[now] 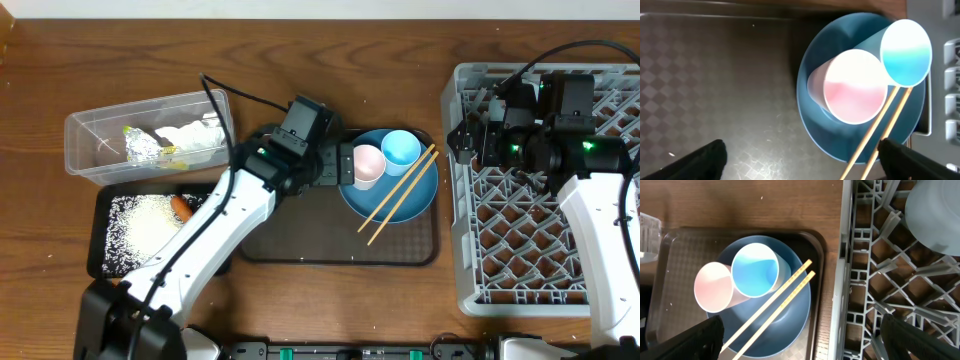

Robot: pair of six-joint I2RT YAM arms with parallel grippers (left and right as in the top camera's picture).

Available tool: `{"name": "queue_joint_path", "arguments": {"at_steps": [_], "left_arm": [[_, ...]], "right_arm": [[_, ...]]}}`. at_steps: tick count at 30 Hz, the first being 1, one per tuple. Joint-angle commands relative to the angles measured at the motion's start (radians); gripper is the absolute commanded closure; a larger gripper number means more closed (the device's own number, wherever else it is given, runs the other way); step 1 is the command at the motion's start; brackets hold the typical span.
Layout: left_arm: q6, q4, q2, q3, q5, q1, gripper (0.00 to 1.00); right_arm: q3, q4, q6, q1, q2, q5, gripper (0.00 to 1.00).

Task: Sort waste into correct bins and load items into the dishwasher rack
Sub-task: 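Move the left gripper right over the pink cup on the blue plate, then lower the left gripper and close it on the pink cup rim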

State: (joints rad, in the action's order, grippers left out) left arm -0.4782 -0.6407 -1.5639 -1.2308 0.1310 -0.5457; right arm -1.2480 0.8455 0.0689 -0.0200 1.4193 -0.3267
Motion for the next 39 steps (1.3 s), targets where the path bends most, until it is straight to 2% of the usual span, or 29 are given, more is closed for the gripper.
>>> {"name": "queue_joint_path", "arguments": {"at_steps": [1,4,7,19,23,35,37,39], "left_arm": [[-0.017,0.034,-0.05,0.022,0.007,-0.022,0.16],[-0.017,0.07,-0.087,0.022,0.007,-0.033,0.3],[-0.016,0.095,-0.108,0.022,0.007,-0.039,0.36],[-0.016,0.21,-0.18,0.022,0.007,-0.051,0.36],[-0.016,0.219,-0.184,0.022,0.006,-0.051,0.43],[-0.016,0.233,-0.237,0.024,0.006,-0.063,0.46],[-0.016,0.242,-0.237,0.024,0.006,-0.062,0.5],[-0.016,0.248,-0.237,0.024,0.006,-0.062,0.58]], "right_arm": [[-0.001,0.001,0.009,0.008,0.002,-0.014,0.01],[-0.001,0.001,0.009,0.008,0.002,-0.014,0.01],[-0.001,0.001,0.009,0.008,0.002,-0.014,0.01],[-0.001,0.001,0.009,0.008,0.002,-0.014,0.01],[-0.001,0.001,0.009,0.008,0.002,-0.014,0.01],[-0.001,0.001,0.009,0.008,0.002,-0.014,0.01],[-0.001,0.001,0.009,0.008,0.002,-0.014,0.01],[-0.001,0.001,0.009,0.008,0.002,-0.014,0.01]]}}
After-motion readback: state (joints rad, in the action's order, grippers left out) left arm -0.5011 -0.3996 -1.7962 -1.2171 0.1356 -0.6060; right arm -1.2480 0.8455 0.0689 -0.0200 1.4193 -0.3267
